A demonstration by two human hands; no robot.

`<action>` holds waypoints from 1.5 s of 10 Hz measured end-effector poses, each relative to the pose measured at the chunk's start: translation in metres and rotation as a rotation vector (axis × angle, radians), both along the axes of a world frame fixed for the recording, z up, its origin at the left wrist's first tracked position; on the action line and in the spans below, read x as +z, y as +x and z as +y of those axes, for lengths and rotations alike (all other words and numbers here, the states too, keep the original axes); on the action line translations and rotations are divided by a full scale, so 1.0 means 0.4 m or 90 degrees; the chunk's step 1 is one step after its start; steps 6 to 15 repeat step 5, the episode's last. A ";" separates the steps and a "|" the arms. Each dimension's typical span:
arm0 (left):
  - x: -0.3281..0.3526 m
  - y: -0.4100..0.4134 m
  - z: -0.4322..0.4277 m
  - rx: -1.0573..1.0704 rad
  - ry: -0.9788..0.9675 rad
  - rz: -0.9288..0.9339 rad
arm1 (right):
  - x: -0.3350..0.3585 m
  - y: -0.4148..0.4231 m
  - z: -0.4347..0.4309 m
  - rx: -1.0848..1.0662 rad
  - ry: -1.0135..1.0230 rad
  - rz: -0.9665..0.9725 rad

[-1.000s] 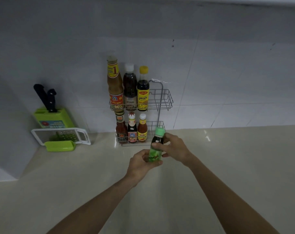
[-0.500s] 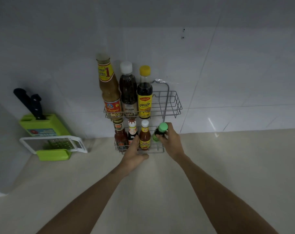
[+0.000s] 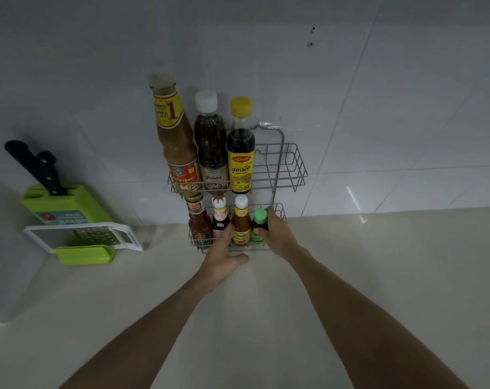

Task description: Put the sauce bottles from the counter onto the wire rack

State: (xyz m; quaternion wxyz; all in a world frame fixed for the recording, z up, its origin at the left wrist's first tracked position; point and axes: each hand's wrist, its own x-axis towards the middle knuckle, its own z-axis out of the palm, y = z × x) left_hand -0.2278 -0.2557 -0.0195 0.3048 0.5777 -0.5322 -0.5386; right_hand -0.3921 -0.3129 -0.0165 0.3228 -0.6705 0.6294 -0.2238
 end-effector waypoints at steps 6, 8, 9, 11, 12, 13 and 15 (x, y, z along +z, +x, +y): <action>0.114 0.057 0.104 0.001 -0.157 -0.385 | 0.101 -0.034 0.196 0.003 -0.011 0.071; 0.114 0.057 0.104 0.001 -0.157 -0.385 | 0.101 -0.034 0.196 0.003 -0.011 0.071; 0.114 0.057 0.104 0.001 -0.157 -0.385 | 0.101 -0.034 0.196 0.003 -0.011 0.071; 0.114 0.057 0.104 0.001 -0.157 -0.385 | 0.101 -0.034 0.196 0.003 -0.011 0.071; 0.114 0.057 0.104 0.001 -0.157 -0.385 | 0.101 -0.034 0.196 0.003 -0.011 0.071; 0.114 0.057 0.104 0.001 -0.157 -0.385 | 0.101 -0.034 0.196 0.003 -0.011 0.071; 0.114 0.057 0.104 0.001 -0.157 -0.385 | 0.101 -0.034 0.196 0.003 -0.011 0.071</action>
